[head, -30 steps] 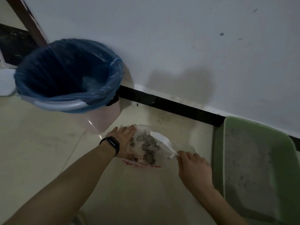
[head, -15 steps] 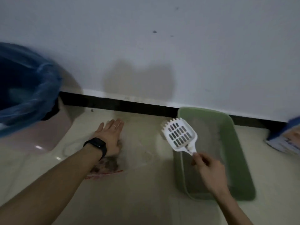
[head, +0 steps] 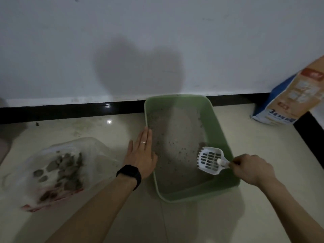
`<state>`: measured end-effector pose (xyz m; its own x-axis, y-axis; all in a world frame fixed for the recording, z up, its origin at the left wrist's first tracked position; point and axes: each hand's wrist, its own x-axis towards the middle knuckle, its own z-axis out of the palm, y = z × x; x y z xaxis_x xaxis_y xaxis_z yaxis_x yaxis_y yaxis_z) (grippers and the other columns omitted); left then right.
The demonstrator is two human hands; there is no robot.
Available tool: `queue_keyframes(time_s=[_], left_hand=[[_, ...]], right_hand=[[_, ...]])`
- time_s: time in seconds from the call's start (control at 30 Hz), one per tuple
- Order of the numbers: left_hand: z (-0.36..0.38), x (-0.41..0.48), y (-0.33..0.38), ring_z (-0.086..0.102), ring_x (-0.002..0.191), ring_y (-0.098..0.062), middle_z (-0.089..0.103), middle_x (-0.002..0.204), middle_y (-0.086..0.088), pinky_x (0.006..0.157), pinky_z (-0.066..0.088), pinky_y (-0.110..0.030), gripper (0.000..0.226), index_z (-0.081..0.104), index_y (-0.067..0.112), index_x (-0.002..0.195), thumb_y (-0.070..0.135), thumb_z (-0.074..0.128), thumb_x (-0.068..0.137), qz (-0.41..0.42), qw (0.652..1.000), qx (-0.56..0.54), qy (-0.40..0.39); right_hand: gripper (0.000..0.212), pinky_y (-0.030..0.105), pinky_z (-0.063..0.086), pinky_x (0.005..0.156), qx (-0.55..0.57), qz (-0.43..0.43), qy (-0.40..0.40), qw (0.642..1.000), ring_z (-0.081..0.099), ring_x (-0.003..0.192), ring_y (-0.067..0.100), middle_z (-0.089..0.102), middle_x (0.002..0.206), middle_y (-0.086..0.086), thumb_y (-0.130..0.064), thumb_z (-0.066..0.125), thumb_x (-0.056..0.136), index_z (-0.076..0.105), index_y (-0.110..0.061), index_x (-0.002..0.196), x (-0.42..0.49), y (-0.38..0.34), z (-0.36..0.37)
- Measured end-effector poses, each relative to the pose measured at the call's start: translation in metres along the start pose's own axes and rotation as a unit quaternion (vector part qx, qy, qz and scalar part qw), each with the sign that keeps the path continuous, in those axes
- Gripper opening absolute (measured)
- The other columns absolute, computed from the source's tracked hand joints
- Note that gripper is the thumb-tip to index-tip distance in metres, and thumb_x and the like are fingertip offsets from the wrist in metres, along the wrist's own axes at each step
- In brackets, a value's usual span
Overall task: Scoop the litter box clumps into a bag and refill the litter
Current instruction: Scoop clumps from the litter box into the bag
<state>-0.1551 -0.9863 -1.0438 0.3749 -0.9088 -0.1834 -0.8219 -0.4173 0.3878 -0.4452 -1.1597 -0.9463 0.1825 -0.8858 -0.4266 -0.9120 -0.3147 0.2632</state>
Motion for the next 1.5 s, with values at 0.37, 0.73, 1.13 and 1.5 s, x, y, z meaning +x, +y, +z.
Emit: queue_keyframes(time_s=[0.37,0.73,1.13,1.5], left_hand=[[0.012,-0.002,0.007,-0.010,0.148,-0.015,-0.031,0.153,0.002,0.117,-0.006,-0.040,0.077,-0.020,0.014,0.151,0.031,0.028,0.093,-0.024,0.998,0.033,0.046],[0.007,-0.001,0.011,-0.011,0.148,-0.015,-0.020,0.160,-0.002,0.118,-0.005,-0.042,0.078,-0.015,0.014,0.153,0.031,0.032,0.093,-0.034,0.998,0.049,0.027],[0.005,-0.003,0.010,-0.016,0.146,-0.010,-0.030,0.154,0.007,0.114,-0.011,-0.039,0.077,-0.023,0.022,0.150,0.034,0.029,0.095,-0.041,0.998,0.043,0.027],[0.001,-0.005,0.012,-0.016,0.146,-0.011,-0.029,0.157,0.005,0.117,-0.011,-0.040,0.074,-0.024,0.021,0.149,0.035,0.025,0.095,-0.050,0.997,0.059,0.011]], right_hand=[[0.026,0.032,0.049,0.067,0.351,-0.103,-0.065,0.929,0.063,0.074,0.018,0.070,0.085,0.002,-0.039,0.051,0.097,0.072,-0.024,0.093,0.043,-0.145,0.057],[0.021,0.028,0.048,0.061,0.392,-0.072,-0.035,0.917,0.061,0.066,0.016,0.064,0.074,0.000,-0.035,0.040,0.101,0.057,-0.031,0.089,0.031,-0.175,0.068],[0.037,0.025,0.033,0.047,0.521,-0.015,-0.052,0.852,0.053,0.056,0.014,0.059,0.067,0.005,-0.029,0.045,0.100,0.061,-0.010,0.073,0.039,-0.239,0.029],[0.034,0.029,0.041,0.052,0.701,0.008,-0.009,0.713,0.051,0.050,0.014,0.061,0.060,0.003,-0.023,0.053,0.095,0.066,-0.012,0.066,0.046,-0.213,0.046]])
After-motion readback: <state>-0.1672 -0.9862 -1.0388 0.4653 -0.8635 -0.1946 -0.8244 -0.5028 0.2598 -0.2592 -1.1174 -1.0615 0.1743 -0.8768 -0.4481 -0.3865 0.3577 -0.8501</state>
